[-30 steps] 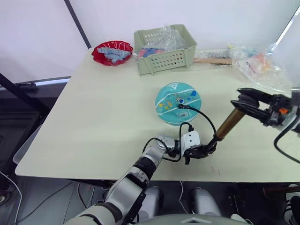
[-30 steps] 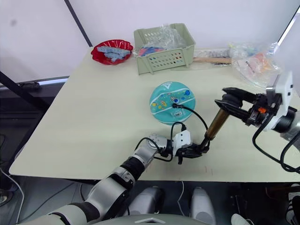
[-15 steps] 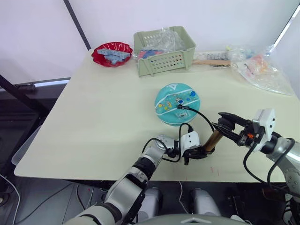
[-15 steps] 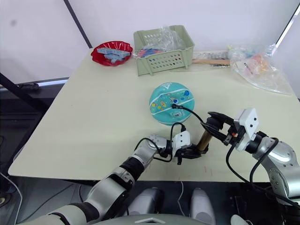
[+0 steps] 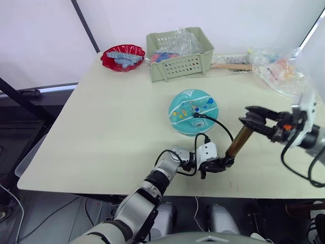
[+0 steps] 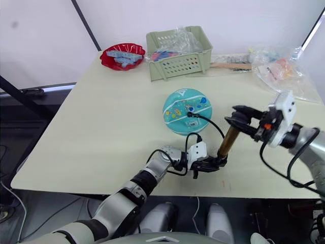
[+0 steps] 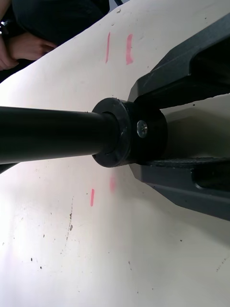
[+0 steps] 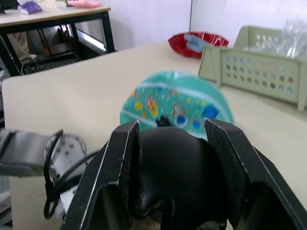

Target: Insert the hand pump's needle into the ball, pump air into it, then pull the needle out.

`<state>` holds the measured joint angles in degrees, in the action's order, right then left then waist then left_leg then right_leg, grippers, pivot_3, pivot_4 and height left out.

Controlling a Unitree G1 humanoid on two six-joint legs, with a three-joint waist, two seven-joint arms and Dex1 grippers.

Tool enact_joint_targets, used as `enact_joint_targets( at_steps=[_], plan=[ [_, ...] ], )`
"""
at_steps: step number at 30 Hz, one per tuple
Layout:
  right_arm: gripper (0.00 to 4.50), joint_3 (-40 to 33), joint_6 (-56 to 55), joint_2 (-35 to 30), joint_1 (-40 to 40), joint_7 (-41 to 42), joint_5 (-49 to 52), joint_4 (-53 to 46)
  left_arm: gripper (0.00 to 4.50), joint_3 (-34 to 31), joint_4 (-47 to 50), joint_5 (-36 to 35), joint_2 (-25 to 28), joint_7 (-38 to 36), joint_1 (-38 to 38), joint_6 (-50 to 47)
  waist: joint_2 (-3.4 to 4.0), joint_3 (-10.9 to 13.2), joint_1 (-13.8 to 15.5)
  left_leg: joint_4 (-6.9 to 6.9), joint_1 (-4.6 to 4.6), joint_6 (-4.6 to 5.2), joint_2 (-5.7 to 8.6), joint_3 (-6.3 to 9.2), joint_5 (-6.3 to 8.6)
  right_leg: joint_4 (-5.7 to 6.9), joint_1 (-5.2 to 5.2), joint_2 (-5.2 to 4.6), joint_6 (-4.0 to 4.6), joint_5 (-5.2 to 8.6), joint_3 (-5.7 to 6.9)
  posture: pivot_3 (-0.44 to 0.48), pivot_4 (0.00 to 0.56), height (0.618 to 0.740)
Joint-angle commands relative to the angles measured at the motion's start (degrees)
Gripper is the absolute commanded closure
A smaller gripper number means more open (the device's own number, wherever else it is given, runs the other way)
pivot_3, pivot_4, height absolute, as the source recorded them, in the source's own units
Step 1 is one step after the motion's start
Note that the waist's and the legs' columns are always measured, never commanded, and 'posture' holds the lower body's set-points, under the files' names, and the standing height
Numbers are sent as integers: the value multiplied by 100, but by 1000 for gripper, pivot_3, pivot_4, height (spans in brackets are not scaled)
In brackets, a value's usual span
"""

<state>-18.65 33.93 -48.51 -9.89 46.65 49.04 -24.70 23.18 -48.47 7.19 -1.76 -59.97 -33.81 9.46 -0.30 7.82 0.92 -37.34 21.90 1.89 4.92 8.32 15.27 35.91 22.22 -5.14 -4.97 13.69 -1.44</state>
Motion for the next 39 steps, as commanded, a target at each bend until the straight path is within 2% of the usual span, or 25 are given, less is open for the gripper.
enact_joint_targets(
  at_steps=[1, 7, 15, 20, 24, 32, 39],
  plan=[
    [2838, -697, 257, -359, -443, -72, 498, -51, 3546, 222, -311, 215, 75, -45, 139, -110, 1, 2, -1, 0, 0, 0, 0, 0, 0, 0, 1, 0, 0, 0, 0, 0, 150, 740],
    [2838, -1134, 724, -747, -995, -198, 1065, 225, 3546, 240, -326, 228, 71, -42, 160, -92, 6, 9, 0, -1, 3, 0, 0, -3, 0, 0, 2, -3, 0, 0, 1, 0, 150, 740],
    [2838, -1320, 980, -987, -1277, -219, 1315, 378, 3546, 253, -308, 239, 77, -39, 183, -93, 9, 11, 0, -2, 6, 1, 1, -5, 0, 1, 5, -6, 0, -1, -1, 0, 150, 740],
    [2838, -1179, 1025, -676, -775, -289, 1319, 37, 3546, 262, -247, 234, 92, -61, 227, -106, 10, 11, 6, -1, 8, 1, 0, -2, 0, 0, 6, -7, 0, -1, 2, 0, 150, 740],
    [2838, -772, 845, 73, -238, -735, 1159, -319, 3546, 266, -202, 225, 94, -50, 265, -133, -3, 0, -4, 0, 1, 1, -2, -3, 0, 2, 4, -4, 0, -1, -1, 0, 150, 740],
    [2838, 154, 141, 606, 866, -480, 18, -507, 3546, 262, -245, 241, 67, -40, 235, -126, -12, -30, -23, 0, -21, 0, -4, -6, 0, 5, -14, 6, -1, 0, -4, 0, 150, 740],
    [2838, 1024, -742, 947, 1570, -233, -1148, -126, 3546, 263, -209, 247, 42, -35, 248, -155, -31, -56, -22, 0, -29, 0, -6, -2, 0, 4, -22, 12, 0, 1, -1, 0, 150, 740]
  ],
)
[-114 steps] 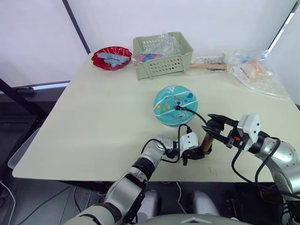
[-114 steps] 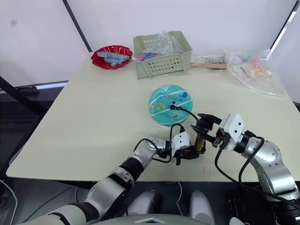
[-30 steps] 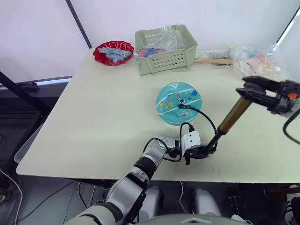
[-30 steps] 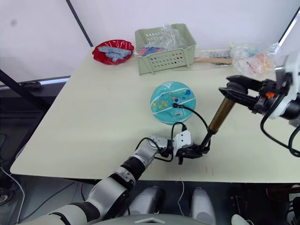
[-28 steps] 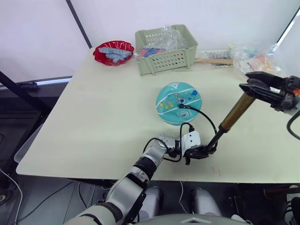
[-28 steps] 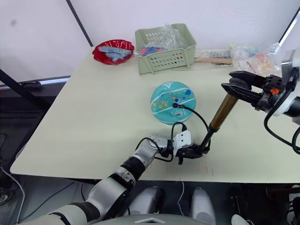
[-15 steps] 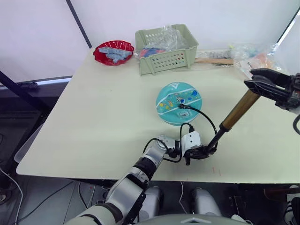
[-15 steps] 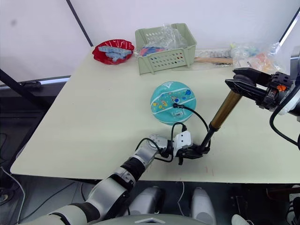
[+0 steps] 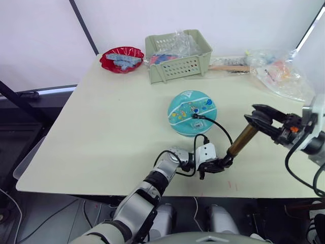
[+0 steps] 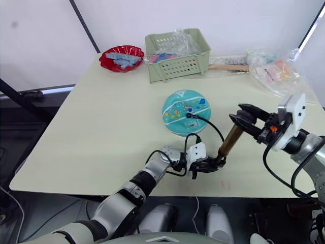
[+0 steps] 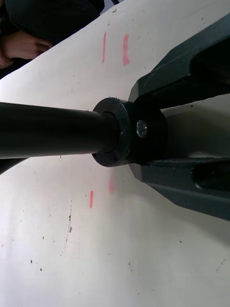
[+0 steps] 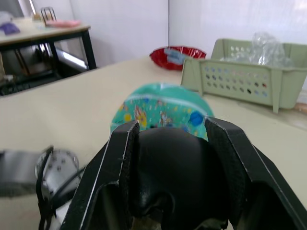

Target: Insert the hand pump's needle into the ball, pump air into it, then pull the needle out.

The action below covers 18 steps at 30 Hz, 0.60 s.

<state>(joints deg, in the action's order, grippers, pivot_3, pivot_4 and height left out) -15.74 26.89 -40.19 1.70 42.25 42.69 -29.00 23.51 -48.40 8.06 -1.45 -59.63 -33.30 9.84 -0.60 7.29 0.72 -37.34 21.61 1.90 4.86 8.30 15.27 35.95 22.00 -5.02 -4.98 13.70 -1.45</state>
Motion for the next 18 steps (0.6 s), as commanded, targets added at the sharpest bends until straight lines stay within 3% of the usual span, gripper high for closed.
enact_joint_targets(
  at_steps=[1, 6, 9, 18],
  plan=[
    [2838, 852, -183, 168, 493, 212, -692, 390, 3546, 232, -201, 161, 7, -69, 208, -201, -8, -10, -3, 0, -3, 0, 0, -1, 0, 0, -3, 0, 0, 0, -1, 0, 150, 740],
    [2838, 1237, -672, 328, 744, 261, -1245, 693, 3546, 228, -179, 175, 7, -76, 222, -213, -16, -24, -6, 4, -38, 0, -1, -1, 1, -2, -32, 0, -2, 2, -2, 0, 150, 740],
    [2838, 1151, -607, 399, 681, 227, -1071, 593, 3546, 214, -198, 189, 5, -77, 210, -205, -25, -31, -5, 17, -66, 0, -6, -1, 2, -3, -54, 1, -23, 17, -2, 0, 150, 740],
    [2838, -244, 377, -317, -229, 232, 459, 153, 3546, 195, -271, 197, 20, -95, 182, -171, 6, -10, 27, 13, -36, 0, 0, -1, 1, -4, -36, -6, 0, 2, -3, 0, 150, 740]
  ],
)
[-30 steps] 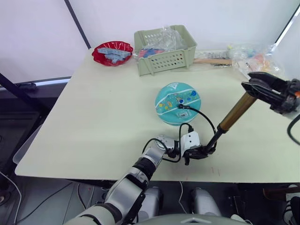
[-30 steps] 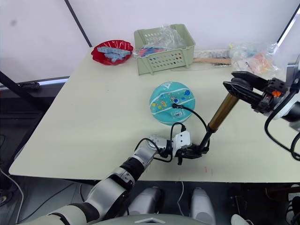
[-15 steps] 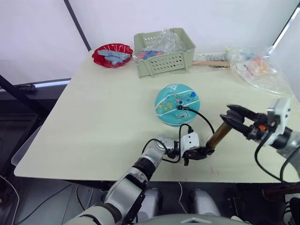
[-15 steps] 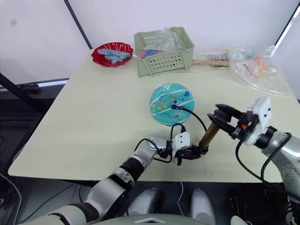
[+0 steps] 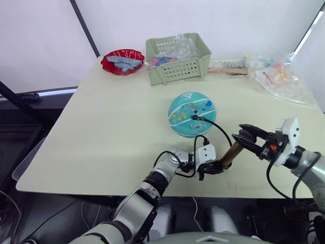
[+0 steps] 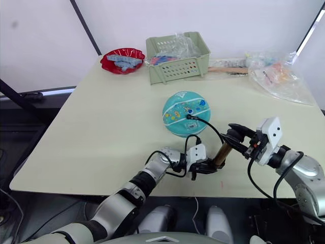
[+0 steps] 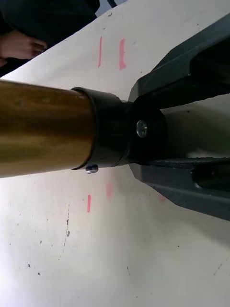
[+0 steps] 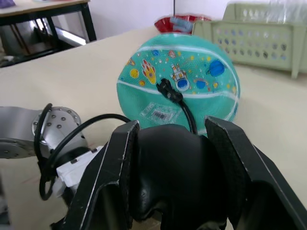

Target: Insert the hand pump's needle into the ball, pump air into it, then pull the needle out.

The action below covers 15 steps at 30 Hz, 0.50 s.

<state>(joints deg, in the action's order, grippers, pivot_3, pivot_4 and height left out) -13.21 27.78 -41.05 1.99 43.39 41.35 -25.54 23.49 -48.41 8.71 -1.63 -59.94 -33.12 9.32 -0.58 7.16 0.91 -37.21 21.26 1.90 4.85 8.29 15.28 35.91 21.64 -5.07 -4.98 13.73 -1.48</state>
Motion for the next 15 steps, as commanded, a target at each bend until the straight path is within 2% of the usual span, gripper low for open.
enact_joint_targets(
  at_steps=[1, 5, 15],
  plan=[
    [2838, -707, 415, -402, -407, 151, 761, -182, 3546, 195, -278, 134, 39, -68, 164, -116, 14, 8, 12, -2, 7, 0, 0, 1, 0, 0, 6, 0, 0, 0, 1, 0, 150, 740],
    [2838, -1227, 614, -885, -832, 297, 1025, -77, 3546, 214, -270, 122, 47, -83, 180, -107, 28, 18, 22, -14, 52, 0, 7, 6, -1, -1, 44, -5, 0, -2, 5, 0, 150, 740],
    [2838, -2028, 1103, -1776, -1781, 521, 1654, 422, 3546, 246, -334, 120, 30, -67, 173, -87, 35, 45, 20, -16, 56, 0, 8, -1, -1, -1, 46, -12, -1, -2, 6, 0, 150, 740]
  ],
)
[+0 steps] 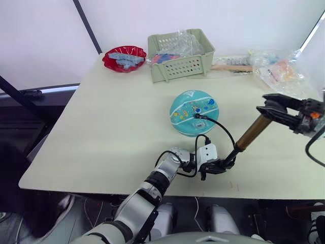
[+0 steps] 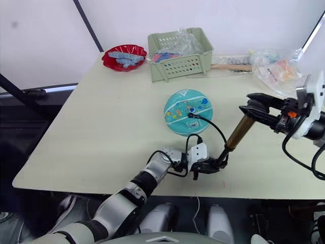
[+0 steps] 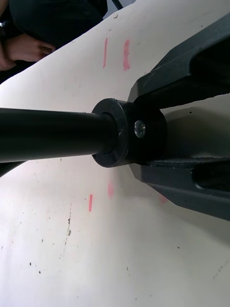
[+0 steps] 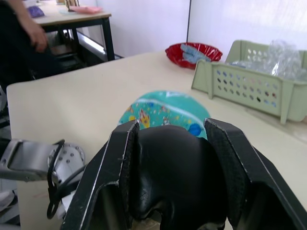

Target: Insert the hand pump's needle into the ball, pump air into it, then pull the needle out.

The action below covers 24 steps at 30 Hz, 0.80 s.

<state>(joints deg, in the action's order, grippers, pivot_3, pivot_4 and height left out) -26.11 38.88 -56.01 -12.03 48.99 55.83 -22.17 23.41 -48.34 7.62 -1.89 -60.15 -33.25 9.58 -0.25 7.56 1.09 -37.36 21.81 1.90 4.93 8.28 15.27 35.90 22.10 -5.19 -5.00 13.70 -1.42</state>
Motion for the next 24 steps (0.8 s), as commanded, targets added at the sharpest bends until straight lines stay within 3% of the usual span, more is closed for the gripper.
enact_joint_targets(
  at_steps=[1, 7, 11, 24],
  plan=[
    [2838, -779, 36, -361, -420, -3, 228, 117, 3546, 256, -349, 229, 56, -45, 181, -109, 2, 7, 9, -1, 1, 0, 0, 0, 0, 0, 0, -1, 0, 0, 0, 0, 150, 740],
    [2838, -876, 170, -551, -643, 20, 333, 187, 3546, 262, -333, 229, 52, -50, 191, -105, 4, 12, 12, -1, 6, 0, 0, 1, 0, 0, 3, -2, 0, 0, 2, 0, 150, 740],
    [2838, -667, 171, -394, -238, 119, 138, -119, 3546, 266, -298, 221, 48, -57, 224, -128, 6, 14, 19, -1, 9, 0, 1, 1, 0, 0, 6, -4, 0, 0, 4, 0, 150, 740],
    [2838, 1392, -1041, 930, 1407, -173, -1676, -426, 3546, 256, -289, 254, 24, -17, 250, -132, -68, -56, -42, 9, -71, -1, -15, -1, 1, 0, -57, 12, -25, 18, -1, 0, 150, 740]
  ],
)
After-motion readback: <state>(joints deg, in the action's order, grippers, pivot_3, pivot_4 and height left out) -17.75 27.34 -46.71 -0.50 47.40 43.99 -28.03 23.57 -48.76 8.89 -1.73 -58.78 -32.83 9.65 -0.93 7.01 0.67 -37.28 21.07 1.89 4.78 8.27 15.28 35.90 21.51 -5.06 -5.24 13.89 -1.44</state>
